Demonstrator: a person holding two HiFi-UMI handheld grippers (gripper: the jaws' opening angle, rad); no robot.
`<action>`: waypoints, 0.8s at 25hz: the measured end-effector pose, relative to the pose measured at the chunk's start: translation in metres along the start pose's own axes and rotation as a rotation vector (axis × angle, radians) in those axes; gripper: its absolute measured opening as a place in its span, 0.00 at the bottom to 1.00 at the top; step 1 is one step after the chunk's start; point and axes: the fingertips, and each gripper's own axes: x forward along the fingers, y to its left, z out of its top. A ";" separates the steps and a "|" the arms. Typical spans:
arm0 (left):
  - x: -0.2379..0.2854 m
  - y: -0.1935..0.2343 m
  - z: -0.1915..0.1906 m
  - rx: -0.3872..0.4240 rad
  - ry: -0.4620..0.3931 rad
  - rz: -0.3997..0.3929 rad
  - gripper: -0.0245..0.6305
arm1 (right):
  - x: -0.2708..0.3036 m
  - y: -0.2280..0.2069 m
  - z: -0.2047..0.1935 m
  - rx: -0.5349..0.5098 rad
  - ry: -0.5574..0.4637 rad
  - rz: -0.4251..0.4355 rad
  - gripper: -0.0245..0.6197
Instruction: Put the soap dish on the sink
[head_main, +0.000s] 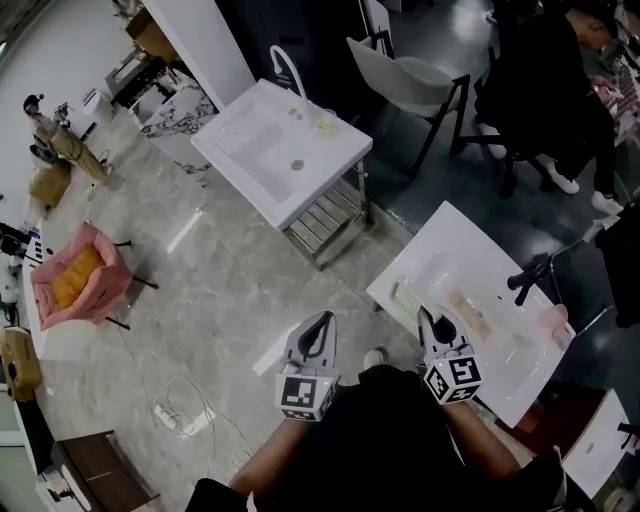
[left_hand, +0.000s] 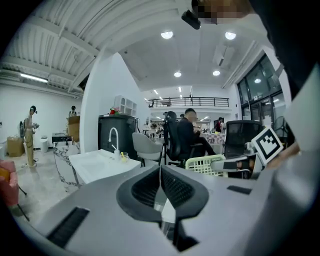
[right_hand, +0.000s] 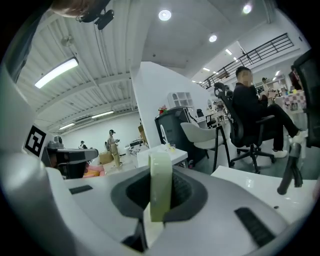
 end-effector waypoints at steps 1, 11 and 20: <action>0.005 -0.003 -0.001 -0.003 0.006 -0.011 0.06 | -0.002 -0.006 0.000 0.005 -0.003 -0.009 0.09; 0.041 -0.034 0.001 0.018 0.049 -0.109 0.06 | -0.026 -0.051 -0.016 0.061 0.021 -0.110 0.09; 0.088 -0.061 -0.003 0.009 0.068 -0.267 0.06 | -0.045 -0.096 -0.024 0.146 0.026 -0.285 0.09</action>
